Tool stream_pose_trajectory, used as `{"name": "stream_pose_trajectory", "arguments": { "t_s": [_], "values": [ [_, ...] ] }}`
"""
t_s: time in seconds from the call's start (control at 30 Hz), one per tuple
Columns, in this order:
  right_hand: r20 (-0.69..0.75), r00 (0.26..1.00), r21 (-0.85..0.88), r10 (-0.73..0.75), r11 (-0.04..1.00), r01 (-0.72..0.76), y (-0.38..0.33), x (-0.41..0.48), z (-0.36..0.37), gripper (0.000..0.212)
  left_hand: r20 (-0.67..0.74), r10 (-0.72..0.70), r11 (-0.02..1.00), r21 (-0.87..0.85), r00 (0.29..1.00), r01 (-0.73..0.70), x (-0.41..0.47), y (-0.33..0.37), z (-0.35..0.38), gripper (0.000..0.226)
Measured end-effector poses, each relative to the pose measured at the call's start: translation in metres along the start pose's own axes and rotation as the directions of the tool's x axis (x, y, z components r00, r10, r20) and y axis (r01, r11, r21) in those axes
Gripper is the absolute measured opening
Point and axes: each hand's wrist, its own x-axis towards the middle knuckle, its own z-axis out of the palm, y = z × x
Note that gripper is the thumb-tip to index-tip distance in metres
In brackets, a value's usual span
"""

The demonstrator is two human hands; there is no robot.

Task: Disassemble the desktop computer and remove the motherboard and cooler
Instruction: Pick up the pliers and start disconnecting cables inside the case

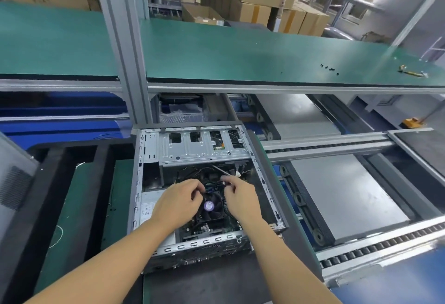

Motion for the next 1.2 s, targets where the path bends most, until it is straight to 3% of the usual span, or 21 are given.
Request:
{"name": "stream_pose_trajectory", "arguments": {
  "t_s": [0.07,0.13,0.2,0.27,0.33,0.4,0.5,0.57,0.73,0.97,1.1,1.2],
  "values": [
    [0.031,0.997,0.224,-0.067,0.973,0.059,-0.014,-0.010,0.006,0.032,-0.025,-0.103,0.957,-0.275,0.994,0.093,0.000,0.002,-0.009,0.021],
    [0.143,0.990,0.480,-0.002,0.875,-0.068,-0.032,-0.019,0.014,0.034,-0.035,-0.203,0.824,-0.546,0.978,0.152,-0.003,0.000,-0.023,0.030],
    [0.289,0.956,0.705,0.043,0.667,-0.243,-0.050,-0.023,0.024,0.036,-0.050,-0.254,0.743,-0.649,0.966,0.162,-0.013,-0.009,-0.038,0.035],
    [0.405,0.914,0.805,-0.019,0.481,-0.346,-0.072,-0.028,0.035,0.031,-0.101,-0.283,0.721,-0.679,0.954,0.142,-0.028,-0.022,-0.055,0.038],
    [0.478,0.874,0.824,-0.090,0.390,-0.411,-0.098,-0.040,0.053,0.028,-0.165,-0.326,0.697,-0.707,0.931,0.119,-0.048,-0.039,-0.073,0.037],
    [0.527,0.836,0.800,-0.155,0.422,-0.426,-0.131,-0.058,0.075,0.025,-0.217,-0.364,0.686,-0.720,0.906,0.103,-0.071,-0.057,-0.092,0.034],
    [0.575,0.782,0.696,-0.239,0.646,-0.314,-0.183,-0.094,0.118,0.017,-0.266,-0.454,0.672,-0.729,0.851,0.130,-0.115,-0.097,-0.116,0.036],
    [0.611,0.744,0.631,-0.270,0.734,-0.253,-0.212,-0.121,0.151,0.014,-0.281,-0.528,0.653,-0.738,0.801,0.172,-0.149,-0.129,-0.131,0.034],
    [0.704,0.681,0.555,-0.202,0.755,-0.349,-0.271,-0.187,0.232,0.024,-0.269,-0.632,0.616,-0.743,0.727,0.260,-0.246,-0.218,-0.174,0.030],
    [0.803,0.570,0.437,-0.176,0.824,-0.360,-0.341,-0.286,0.344,0.030,-0.203,-0.772,0.522,-0.744,0.602,0.418,-0.392,-0.325,-0.214,0.026],
    [0.860,0.477,0.372,-0.181,0.862,-0.345,-0.368,-0.340,0.400,0.032,-0.153,-0.863,0.399,-0.791,0.482,0.463,-0.471,-0.373,-0.226,0.026],
    [0.905,0.399,0.313,-0.144,0.862,-0.398,-0.384,-0.377,0.436,0.031,-0.075,-0.934,0.263,-0.806,0.350,0.531,-0.525,-0.400,-0.227,0.024]
  ]
}}
